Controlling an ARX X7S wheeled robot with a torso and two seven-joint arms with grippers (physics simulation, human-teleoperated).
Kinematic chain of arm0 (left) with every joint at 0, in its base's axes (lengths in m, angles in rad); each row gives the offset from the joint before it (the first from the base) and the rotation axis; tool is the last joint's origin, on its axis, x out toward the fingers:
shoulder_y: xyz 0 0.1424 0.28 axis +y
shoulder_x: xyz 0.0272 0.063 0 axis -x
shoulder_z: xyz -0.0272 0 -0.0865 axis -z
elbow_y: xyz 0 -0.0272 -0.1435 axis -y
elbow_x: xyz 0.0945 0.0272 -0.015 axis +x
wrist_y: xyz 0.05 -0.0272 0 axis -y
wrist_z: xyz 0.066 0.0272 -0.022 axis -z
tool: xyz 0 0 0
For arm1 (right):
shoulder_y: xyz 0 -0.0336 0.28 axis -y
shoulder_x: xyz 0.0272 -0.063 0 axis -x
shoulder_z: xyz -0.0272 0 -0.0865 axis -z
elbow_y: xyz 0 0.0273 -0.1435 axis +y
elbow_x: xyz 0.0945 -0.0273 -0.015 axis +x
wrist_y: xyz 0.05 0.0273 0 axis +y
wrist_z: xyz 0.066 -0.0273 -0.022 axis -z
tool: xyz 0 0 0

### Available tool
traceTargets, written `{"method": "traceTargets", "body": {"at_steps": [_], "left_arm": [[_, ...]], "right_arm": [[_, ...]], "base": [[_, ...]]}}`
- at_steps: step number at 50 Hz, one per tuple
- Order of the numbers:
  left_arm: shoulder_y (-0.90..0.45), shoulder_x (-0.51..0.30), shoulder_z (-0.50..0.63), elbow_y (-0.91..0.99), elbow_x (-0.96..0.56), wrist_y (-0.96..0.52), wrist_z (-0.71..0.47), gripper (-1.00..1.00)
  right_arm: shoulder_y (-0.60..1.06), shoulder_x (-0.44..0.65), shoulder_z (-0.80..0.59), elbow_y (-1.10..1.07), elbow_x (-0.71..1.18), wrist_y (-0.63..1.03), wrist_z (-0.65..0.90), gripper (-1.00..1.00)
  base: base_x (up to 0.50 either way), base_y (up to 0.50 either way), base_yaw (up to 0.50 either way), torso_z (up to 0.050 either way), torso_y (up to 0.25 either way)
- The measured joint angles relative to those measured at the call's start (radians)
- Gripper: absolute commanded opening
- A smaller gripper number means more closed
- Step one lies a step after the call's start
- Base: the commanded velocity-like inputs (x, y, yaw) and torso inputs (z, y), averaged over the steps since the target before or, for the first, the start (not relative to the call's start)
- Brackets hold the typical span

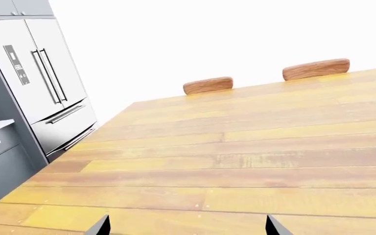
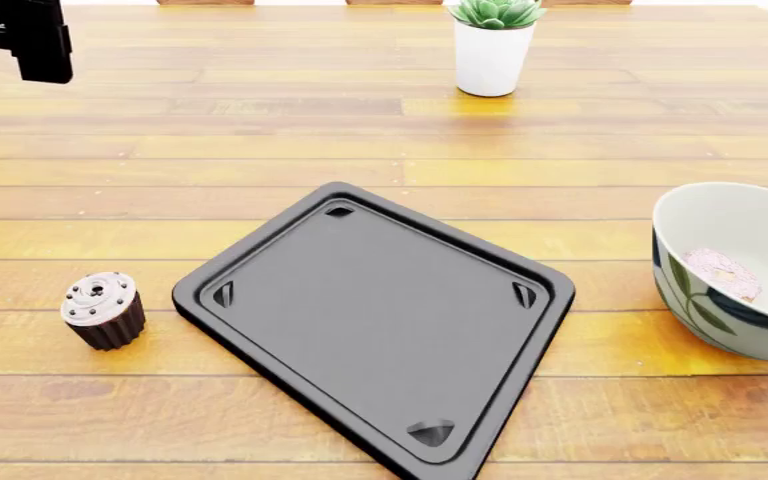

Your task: Pick up the bowl with donut and place it on the tray. Pick up the cupcake and place it on the tray.

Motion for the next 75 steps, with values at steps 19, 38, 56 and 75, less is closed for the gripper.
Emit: {"method": "traceTargets", "body": {"at_steps": [19, 38, 56, 75], "left_arm": [[0.011, -0.008, 0.007, -0.003, -0.015, 0.016, -0.01, 1.0], [0.019, -0.016, 0.019, -0.006, -0.021, 0.036, -0.011, 1.0], [0.029, -0.023, 0.025, -0.005, -0.029, 0.052, -0.015, 1.0], [0.04, -0.04, 0.012, 0.007, -0.052, 0.057, -0.033, 1.0]], "right_arm": [[-0.105, 0.03, -0.038, -0.011, 0.046, -0.065, 0.017, 1.0], [-0.217, 0.032, -0.074, -0.039, 0.053, -0.145, -0.001, 1.0], [-0.287, 0.061, -0.087, -0.094, 0.094, -0.224, -0.002, 1.0], [-0.345, 0.08, -0.087, -0.101, 0.104, -0.338, -0.035, -1.0]], "base": [[0.0, 0.0, 0.0, 0.0, 0.0], [0.0, 0.0, 0.0, 0.0, 0.0], [0.0, 0.0, 0.0, 0.0, 0.0], [0.0, 0.0, 0.0, 0.0, 0.0]]}}
